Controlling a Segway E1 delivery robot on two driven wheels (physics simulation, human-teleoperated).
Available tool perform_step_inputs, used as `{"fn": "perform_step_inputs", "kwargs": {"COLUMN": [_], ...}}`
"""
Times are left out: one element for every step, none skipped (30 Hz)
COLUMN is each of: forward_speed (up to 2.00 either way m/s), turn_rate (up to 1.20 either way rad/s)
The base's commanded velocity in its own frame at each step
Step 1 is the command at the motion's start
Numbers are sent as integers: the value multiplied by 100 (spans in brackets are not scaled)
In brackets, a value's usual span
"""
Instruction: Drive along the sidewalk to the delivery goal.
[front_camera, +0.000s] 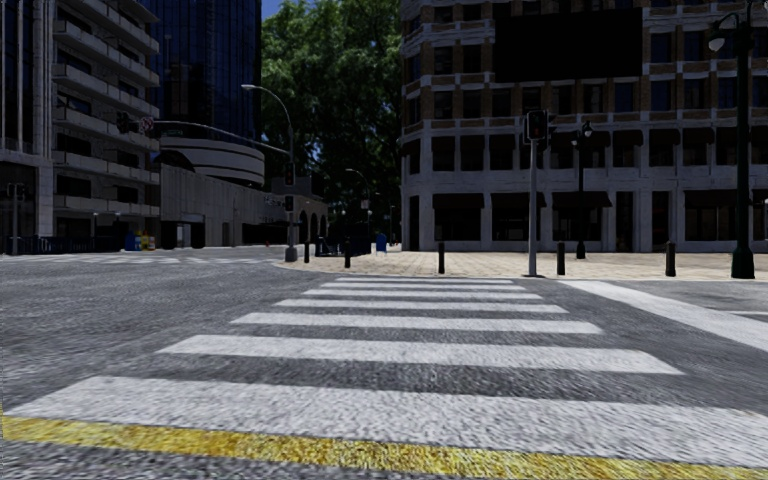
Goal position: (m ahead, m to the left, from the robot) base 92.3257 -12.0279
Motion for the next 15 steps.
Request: {"fn": "perform_step_inputs", "kwargs": {"forward_speed": [200, 200, 200, 200, 200, 200, 200, 200, 200, 200, 200, 200, 200, 200, 200], "turn_rate": [-17, -17, -18, -19, -19, -19, -20, -21, -23, -23, -23, -24, -25, -25, -25]}}
